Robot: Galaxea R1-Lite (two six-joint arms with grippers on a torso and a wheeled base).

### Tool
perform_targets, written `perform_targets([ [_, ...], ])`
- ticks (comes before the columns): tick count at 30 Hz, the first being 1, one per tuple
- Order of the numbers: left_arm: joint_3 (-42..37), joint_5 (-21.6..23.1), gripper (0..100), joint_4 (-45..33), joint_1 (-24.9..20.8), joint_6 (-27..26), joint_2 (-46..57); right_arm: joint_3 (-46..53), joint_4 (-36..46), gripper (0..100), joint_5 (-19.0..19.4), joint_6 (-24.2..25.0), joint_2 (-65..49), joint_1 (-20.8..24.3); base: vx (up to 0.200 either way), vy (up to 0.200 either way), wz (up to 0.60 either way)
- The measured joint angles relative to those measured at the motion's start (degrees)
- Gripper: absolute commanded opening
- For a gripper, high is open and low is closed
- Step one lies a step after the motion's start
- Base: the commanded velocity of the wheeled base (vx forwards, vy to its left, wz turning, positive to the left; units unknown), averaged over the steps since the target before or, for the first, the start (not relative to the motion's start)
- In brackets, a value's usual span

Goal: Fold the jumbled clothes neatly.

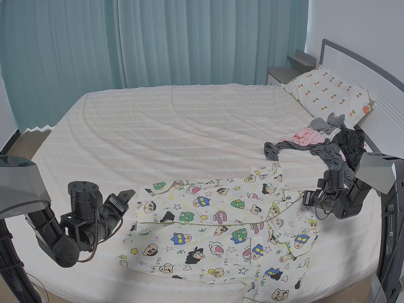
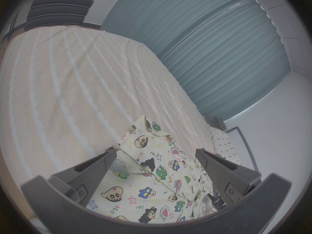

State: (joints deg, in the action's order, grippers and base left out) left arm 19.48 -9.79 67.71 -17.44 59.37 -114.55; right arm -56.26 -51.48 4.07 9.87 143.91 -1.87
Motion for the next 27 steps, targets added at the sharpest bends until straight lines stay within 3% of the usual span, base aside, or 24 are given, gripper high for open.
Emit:
perform_targets([
  [7, 0.48, 0.32, 100, 0.11, 0.28, 0.16, -0.63, 1.39, 0.02, 100, 0.35, 0.50, -0.66, -0.13, 0.000, 0.000, 0.00],
  [15, 7.75, 2.22, 100, -3.01, 1.18, -3.01, -3.02, 4.89, 0.39, 100, 4.85, 2.49, -4.28, -0.13, 0.000, 0.000, 0.00],
  [20, 20.24, 5.74, 100, -14.51, 2.26, -6.83, -6.51, 7.42, 1.61, 100, 9.09, 4.06, -7.47, 0.00, 0.000, 0.000, 0.00],
  [27, 34.46, 10.98, 100, -27.59, 3.21, -10.40, -13.51, 8.83, 2.27, 100, 11.63, 7.36, -9.76, 0.39, 0.000, 0.000, 0.00],
])
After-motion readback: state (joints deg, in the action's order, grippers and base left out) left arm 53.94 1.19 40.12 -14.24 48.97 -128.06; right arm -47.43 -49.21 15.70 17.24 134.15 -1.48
